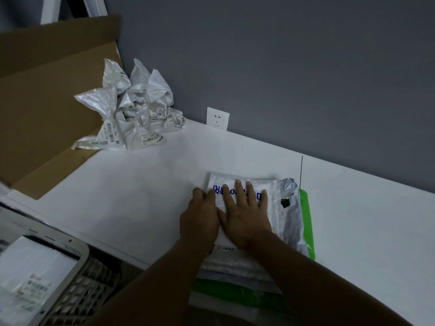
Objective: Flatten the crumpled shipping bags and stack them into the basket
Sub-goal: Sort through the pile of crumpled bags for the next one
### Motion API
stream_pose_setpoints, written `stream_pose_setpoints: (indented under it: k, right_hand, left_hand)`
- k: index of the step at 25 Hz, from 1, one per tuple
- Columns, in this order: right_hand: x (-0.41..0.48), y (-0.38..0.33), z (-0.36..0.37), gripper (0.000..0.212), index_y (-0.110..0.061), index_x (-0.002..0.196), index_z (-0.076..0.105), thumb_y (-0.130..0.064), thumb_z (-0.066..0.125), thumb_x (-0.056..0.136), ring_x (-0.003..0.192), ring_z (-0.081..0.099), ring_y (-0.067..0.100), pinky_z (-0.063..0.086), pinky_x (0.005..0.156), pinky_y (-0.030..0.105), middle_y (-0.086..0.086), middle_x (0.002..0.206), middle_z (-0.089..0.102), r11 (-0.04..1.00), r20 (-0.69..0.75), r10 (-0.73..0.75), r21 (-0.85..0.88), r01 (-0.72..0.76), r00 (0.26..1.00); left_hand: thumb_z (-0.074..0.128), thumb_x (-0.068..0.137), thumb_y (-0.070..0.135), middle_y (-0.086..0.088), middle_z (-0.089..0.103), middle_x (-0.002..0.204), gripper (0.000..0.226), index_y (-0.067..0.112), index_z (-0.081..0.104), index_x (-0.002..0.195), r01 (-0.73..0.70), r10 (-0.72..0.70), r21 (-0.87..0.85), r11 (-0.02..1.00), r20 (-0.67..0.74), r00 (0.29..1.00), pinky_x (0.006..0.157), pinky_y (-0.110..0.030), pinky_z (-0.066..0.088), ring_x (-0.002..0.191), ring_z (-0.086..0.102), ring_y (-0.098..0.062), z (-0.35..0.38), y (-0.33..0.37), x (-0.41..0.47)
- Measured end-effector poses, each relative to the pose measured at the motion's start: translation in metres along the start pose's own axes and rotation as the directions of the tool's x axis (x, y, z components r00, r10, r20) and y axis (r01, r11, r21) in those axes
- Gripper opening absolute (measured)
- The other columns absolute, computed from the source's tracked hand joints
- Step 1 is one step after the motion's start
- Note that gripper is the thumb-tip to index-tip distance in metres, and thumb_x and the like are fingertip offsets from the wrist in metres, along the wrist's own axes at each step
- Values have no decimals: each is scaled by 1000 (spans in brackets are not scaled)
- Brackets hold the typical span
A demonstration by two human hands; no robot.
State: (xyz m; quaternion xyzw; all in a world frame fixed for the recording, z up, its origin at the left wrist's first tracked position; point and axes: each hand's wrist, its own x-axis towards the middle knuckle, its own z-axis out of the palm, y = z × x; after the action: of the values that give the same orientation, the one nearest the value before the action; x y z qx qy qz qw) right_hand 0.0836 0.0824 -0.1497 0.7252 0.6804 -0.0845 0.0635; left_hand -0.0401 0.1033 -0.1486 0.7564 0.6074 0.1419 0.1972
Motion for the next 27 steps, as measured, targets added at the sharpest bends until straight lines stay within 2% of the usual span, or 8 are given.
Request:
stream_pose_setpoints:
  k: [3,6,10,13,16,20,23,27]
  right_hand:
    - [2,1,-14,90,-31,159,-7,-73,-17,80,153,-16,33,-8,119,64,8,167,-13,1000,-33,17,16,-17,999]
    - [7,6,-19,79,-30,160,-3,-71,-3,92,153,-14,32,-6,119,63,9,167,-11,999,-50,34,15,-33,998]
    - [9,7,-5,75,-30,158,-10,-70,-2,95,151,-21,34,-7,119,63,11,166,-18,999,-7,32,-3,-32,999]
    - [11,8,-1,75,-30,158,-13,-68,-5,93,151,-22,33,-8,119,63,11,165,-20,999,-4,35,9,-35,999]
    - [10,9,1,74,-29,158,-13,-67,-4,95,152,-20,32,-7,120,62,10,166,-18,999,-21,36,41,-35,999]
    - [10,9,6,71,-30,158,-10,-65,-1,98,153,-17,30,-7,121,59,8,167,-14,995,-58,41,94,-35,998]
    - [10,10,7,72,-30,158,-9,-65,-4,96,154,-15,28,-8,121,58,7,168,-12,991,-78,45,133,-34,996]
    - [2,13,-2,79,-26,159,3,-64,-4,90,155,0,28,4,121,59,8,168,2,982,-100,44,189,-24,994]
  left_hand:
    - [49,100,31,-6,41,132,48,18,38,145,9,-12,-66,998,-52,999,90,-38,51,109,57,-23,-5,2,5]
    - [53,99,35,-6,44,129,47,18,42,141,10,-13,-62,998,-48,999,89,-39,53,107,57,-23,0,1,9]
    - [52,99,33,-8,47,131,48,17,40,143,-7,10,42,999,-83,996,94,-33,46,117,48,-23,8,-1,11]
    - [49,98,29,-15,51,127,43,7,44,134,165,-171,-110,980,-50,984,94,-37,43,116,49,-30,1,7,18]
    - [53,93,32,-15,62,111,37,1,58,114,381,-367,-298,875,103,924,88,-39,51,100,61,-32,-3,7,34]
    - [65,84,30,-11,70,94,29,6,69,99,533,-438,-505,679,303,846,85,-37,56,87,67,-29,-10,4,46]
    - [72,84,27,-10,72,91,23,7,70,95,570,-386,-614,546,420,821,83,-37,56,85,68,-28,-14,5,48]
    - [74,86,28,-13,75,97,33,6,73,110,500,-236,-699,511,446,864,85,-45,59,87,73,-30,-17,6,39]
